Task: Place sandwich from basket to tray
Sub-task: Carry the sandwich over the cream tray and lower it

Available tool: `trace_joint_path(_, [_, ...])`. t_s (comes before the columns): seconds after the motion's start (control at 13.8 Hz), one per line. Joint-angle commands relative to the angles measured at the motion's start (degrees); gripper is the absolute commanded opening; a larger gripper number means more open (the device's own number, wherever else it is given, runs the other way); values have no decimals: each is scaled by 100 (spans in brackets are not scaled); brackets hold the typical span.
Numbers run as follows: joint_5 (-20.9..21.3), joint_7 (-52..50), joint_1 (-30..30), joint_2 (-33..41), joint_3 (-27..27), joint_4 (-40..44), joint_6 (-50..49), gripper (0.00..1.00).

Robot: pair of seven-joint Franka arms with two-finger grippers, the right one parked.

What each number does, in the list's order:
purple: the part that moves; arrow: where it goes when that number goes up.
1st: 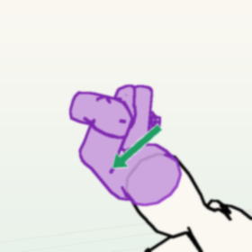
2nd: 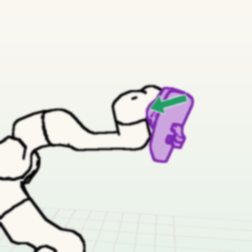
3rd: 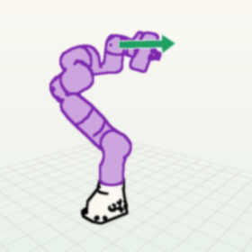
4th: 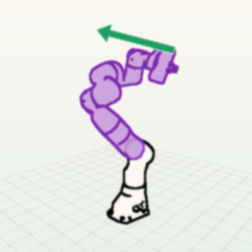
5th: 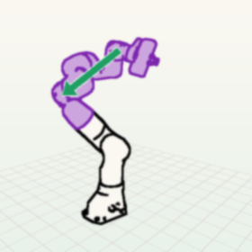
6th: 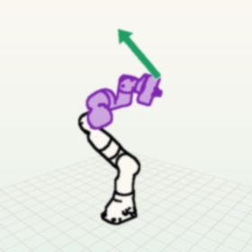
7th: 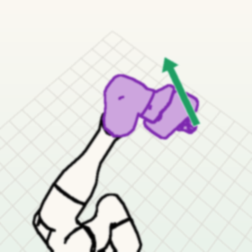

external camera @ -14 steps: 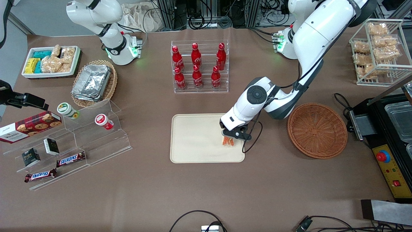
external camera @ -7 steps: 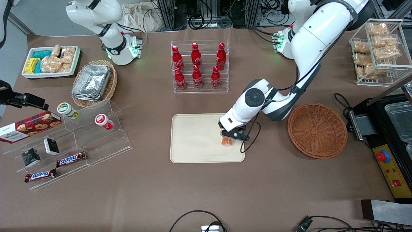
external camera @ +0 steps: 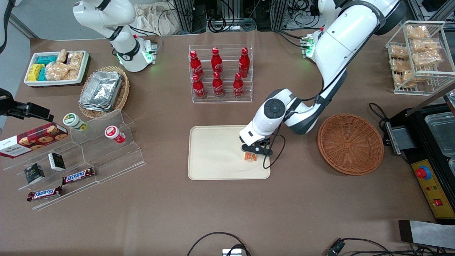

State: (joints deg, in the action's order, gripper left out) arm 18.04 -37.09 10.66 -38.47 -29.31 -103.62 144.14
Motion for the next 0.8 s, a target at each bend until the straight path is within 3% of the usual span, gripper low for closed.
trace_joint_path(0.0, [130,-158,112,-90,83,202,-96,36])
trace_joint_path(0.14, [139,-158,112,-90,83,202,-96,98])
trace_joint_path(0.72, [130,-158,86,-20,197,211,-105,100])
